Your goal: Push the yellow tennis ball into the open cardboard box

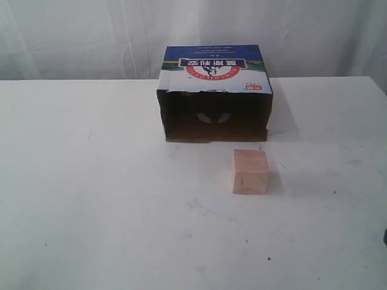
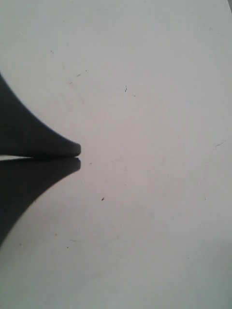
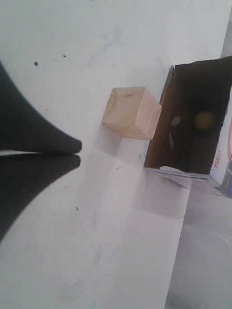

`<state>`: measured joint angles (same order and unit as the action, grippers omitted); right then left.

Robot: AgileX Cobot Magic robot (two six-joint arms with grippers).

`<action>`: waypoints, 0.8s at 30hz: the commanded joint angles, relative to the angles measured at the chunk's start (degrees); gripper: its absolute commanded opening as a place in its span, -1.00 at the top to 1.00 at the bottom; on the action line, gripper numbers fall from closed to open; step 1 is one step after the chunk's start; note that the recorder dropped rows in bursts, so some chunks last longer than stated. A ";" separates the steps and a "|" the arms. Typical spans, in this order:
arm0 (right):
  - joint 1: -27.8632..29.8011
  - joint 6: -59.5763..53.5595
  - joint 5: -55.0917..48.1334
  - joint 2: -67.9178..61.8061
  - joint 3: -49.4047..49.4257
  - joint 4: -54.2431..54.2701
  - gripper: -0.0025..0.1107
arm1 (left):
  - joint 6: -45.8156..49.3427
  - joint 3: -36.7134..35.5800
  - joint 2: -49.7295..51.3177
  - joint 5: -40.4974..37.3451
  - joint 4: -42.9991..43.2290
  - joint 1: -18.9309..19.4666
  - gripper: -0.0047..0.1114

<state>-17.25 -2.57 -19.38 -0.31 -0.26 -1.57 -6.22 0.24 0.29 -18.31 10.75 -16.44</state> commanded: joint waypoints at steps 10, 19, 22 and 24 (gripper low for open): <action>0.27 2.12 0.13 0.31 0.26 -0.36 0.96 | 0.13 -0.24 -0.29 -0.58 0.09 -0.29 0.92; 0.27 2.12 0.13 0.31 0.26 -0.36 0.96 | 0.13 -0.24 -0.29 -0.58 0.09 -0.29 0.92; 0.27 2.12 0.13 0.31 0.26 -0.36 0.96 | 0.13 -0.24 -0.29 -0.58 0.09 -0.29 0.92; 0.27 2.12 0.13 0.31 0.26 -0.36 0.96 | 0.13 -0.24 -0.29 -0.58 0.09 -0.29 0.92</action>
<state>-17.25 -0.65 -19.38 -0.31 -0.26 -1.57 -6.22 0.24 0.29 -18.31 10.75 -16.44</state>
